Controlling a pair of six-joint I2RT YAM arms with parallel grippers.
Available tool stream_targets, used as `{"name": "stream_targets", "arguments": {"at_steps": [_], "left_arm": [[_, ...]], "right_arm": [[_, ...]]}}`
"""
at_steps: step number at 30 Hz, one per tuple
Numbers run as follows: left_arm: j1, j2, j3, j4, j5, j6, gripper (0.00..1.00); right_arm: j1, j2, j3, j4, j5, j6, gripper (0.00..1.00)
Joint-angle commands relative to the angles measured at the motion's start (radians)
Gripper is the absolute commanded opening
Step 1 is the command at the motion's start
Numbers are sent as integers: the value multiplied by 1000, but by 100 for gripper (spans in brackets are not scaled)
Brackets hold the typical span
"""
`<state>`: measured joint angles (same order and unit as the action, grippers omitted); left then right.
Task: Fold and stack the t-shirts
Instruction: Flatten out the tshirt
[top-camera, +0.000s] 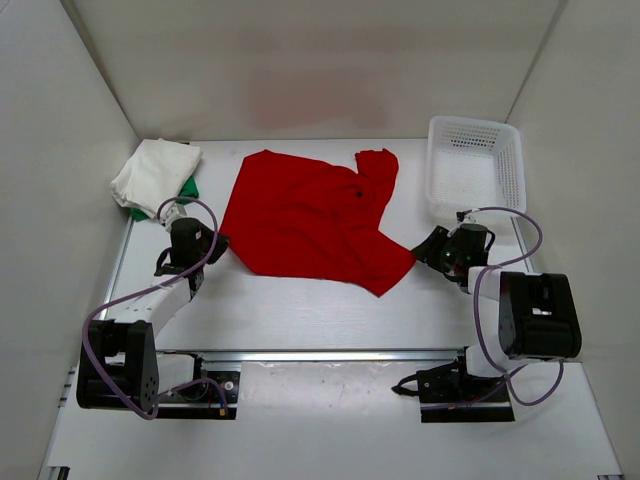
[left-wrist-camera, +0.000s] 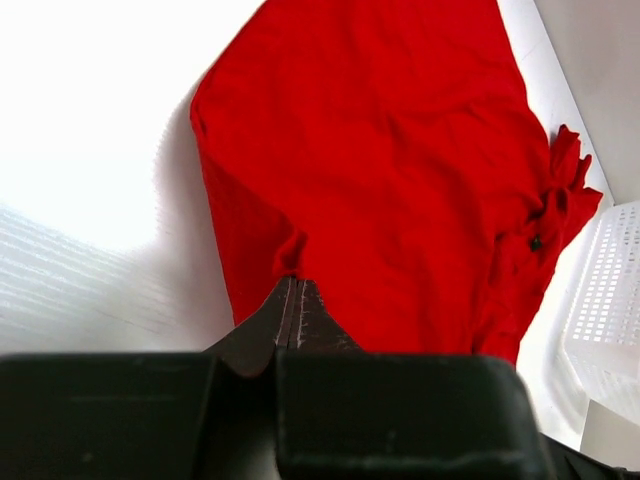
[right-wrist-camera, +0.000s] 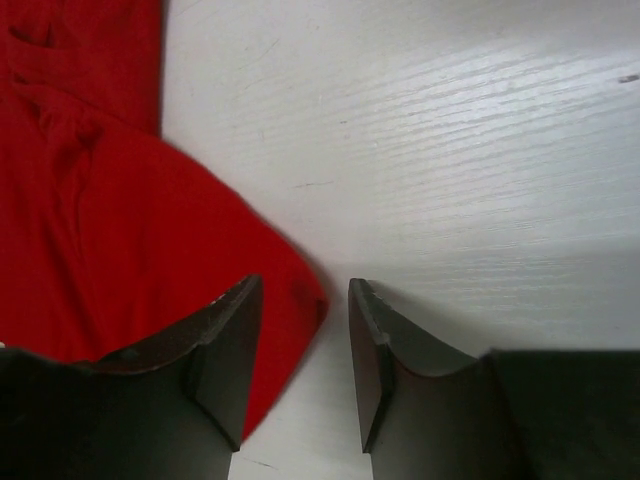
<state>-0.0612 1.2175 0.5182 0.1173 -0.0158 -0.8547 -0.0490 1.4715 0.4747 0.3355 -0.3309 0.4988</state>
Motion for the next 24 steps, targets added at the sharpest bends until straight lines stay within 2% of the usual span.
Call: {"name": "stream_targets", "arguments": {"at_steps": [1, 6, 9, 14, 16, 19, 21, 24], "left_arm": [[0, -26, -14, 31, 10, -9, 0], [-5, -23, -11, 30, 14, -10, 0], [-3, -21, -12, 31, 11, -10, 0], [0, -30, -11, 36, 14, -15, 0], [-11, -35, 0, 44, 11, -30, 0], [-55, -33, 89, 38, 11, 14, 0], [-94, -29, 195, -49, 13, 63, 0], [-16, -82, 336, -83, 55, 89, 0]], "right_arm": [[0, 32, -15, 39, -54, 20, 38], [15, 41, -33, 63, -77, 23, 36], [34, 50, -39, 66, -65, 23, 28], [43, 12, -35, 60, -22, 40, 3], [44, -45, -27, 50, 15, 43, 0], [98, -159, 13, -24, 44, 40, 0], [133, -264, 63, -143, 88, 12, 0], [173, -431, 218, -373, 240, -20, 0]]}}
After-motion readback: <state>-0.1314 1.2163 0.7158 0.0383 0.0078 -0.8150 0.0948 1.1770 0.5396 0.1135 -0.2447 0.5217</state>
